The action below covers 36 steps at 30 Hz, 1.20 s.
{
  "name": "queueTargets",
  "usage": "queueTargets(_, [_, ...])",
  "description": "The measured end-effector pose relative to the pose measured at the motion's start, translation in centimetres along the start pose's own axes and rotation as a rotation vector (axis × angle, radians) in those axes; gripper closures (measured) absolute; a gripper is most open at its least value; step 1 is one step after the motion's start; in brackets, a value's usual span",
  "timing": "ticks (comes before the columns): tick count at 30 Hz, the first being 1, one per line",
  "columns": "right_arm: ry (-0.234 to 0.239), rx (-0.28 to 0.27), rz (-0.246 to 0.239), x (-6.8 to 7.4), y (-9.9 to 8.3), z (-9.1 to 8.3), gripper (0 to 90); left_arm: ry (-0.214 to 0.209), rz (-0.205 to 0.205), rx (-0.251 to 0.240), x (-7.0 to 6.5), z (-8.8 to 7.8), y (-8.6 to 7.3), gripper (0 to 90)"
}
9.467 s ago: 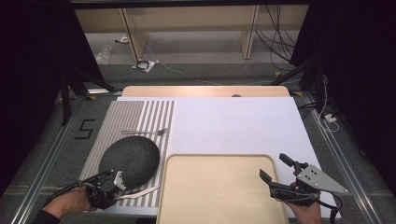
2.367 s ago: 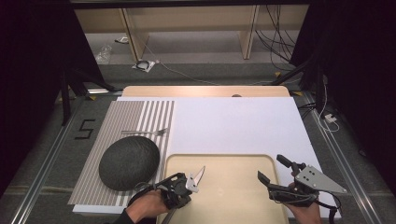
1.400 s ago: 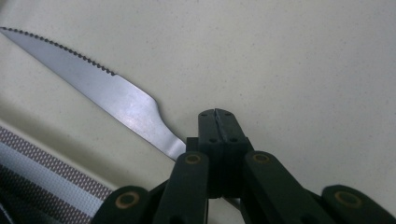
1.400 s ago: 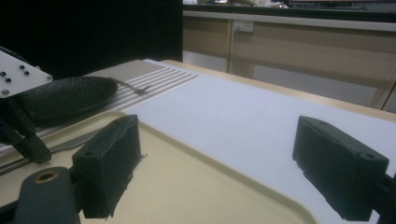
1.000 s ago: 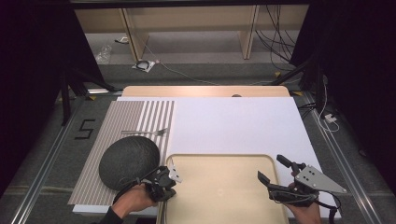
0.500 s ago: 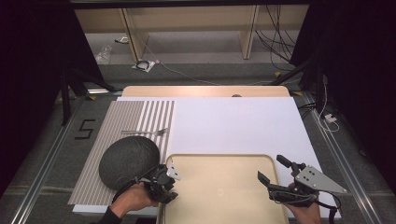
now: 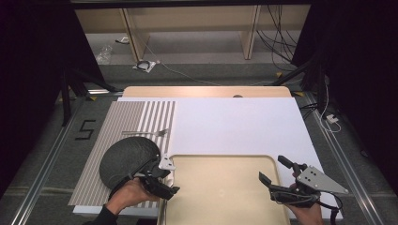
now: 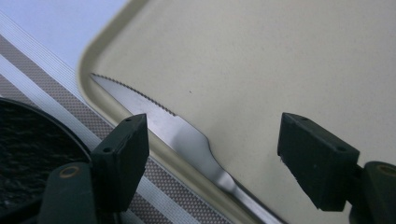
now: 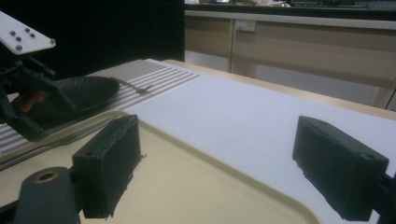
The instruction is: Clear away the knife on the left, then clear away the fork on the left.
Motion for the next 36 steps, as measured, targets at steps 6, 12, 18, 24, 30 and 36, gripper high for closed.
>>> queueTargets(6, [-0.001, 0.001, 0.006, -0.3, -0.2, 0.0, 16.2, 0.038, -0.012, -0.064, 1.3, -0.5, 1.2, 21.2])
queueTargets(12, [-0.004, 0.006, 0.013, -0.3, -0.2, -0.1, 16.2, 0.057, -0.021, -0.104, 2.3, -0.9, 1.8, 19.6])
queueTargets(18, [-0.003, 0.004, 0.015, -0.3, -0.2, -0.1, 16.2, 0.125, -0.022, -0.135, 4.0, -1.5, 2.1, 19.3])
queueTargets(24, [-0.005, 0.007, 0.011, -0.3, -0.2, -0.1, 16.2, 0.181, -0.049, -0.150, 6.0, -2.2, 1.9, 19.0])
queueTargets(30, [-0.005, 0.005, 0.016, -0.3, -0.2, -0.1, 16.2, 0.209, -0.081, -0.157, 7.7, -2.2, 1.3, 19.0])
queueTargets(36, [-0.003, 0.004, 0.008, -0.3, -0.2, 0.0, 16.2, 0.229, -0.084, -0.160, 8.7, -2.3, 1.2, 19.1])
Point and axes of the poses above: each handheld gripper's, and its own axes: z roughly forward along the jaws, y roughly out of its top, x roughly to its left, the point moved 9 cm from there along z, roughly forward along the jaws, and after that the axes turned 10 degrees about -x, right-handed, at the moved point
